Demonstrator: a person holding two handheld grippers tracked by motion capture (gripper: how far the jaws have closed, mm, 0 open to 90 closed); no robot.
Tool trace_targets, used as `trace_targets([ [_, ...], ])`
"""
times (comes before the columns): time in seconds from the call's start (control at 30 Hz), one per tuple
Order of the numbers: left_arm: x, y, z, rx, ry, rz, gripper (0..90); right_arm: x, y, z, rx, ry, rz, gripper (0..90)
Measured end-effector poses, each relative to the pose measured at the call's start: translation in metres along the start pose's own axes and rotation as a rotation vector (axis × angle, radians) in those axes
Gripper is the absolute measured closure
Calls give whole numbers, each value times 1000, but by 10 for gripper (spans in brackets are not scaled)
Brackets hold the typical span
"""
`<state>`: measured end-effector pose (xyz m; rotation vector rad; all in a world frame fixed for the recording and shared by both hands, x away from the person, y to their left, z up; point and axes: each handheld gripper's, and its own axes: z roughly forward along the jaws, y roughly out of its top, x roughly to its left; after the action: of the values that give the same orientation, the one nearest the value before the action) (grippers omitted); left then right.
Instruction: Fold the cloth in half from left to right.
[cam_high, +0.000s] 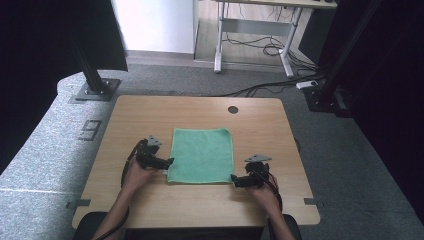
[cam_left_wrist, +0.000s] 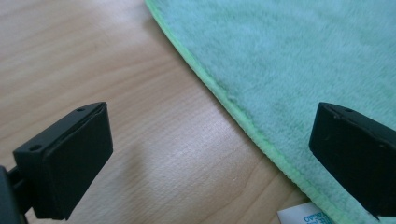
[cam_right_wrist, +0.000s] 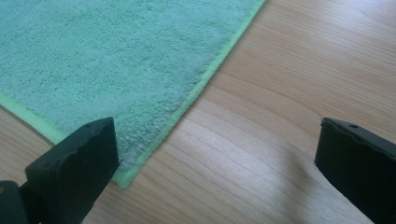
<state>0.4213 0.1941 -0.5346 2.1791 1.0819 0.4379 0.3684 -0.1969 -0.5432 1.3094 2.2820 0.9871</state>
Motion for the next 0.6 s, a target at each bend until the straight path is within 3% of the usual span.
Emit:
trace_targets([
  [0.1, -3, -4, 6, 29, 28, 16, 0, 5, 0, 6, 32, -14, -34, 0],
  [0.27, -6, -7, 8, 42, 30, 19, 0, 5, -1, 8, 50, -34, -56, 0],
  [0.4, -10, -8, 7, 40, 21, 21, 0, 1, -2, 7, 46, -49, -52, 0],
  [0.6, -26, -11, 4, 42, 23, 46, 0, -12, -5, 4, 38, -78, -34, 0],
])
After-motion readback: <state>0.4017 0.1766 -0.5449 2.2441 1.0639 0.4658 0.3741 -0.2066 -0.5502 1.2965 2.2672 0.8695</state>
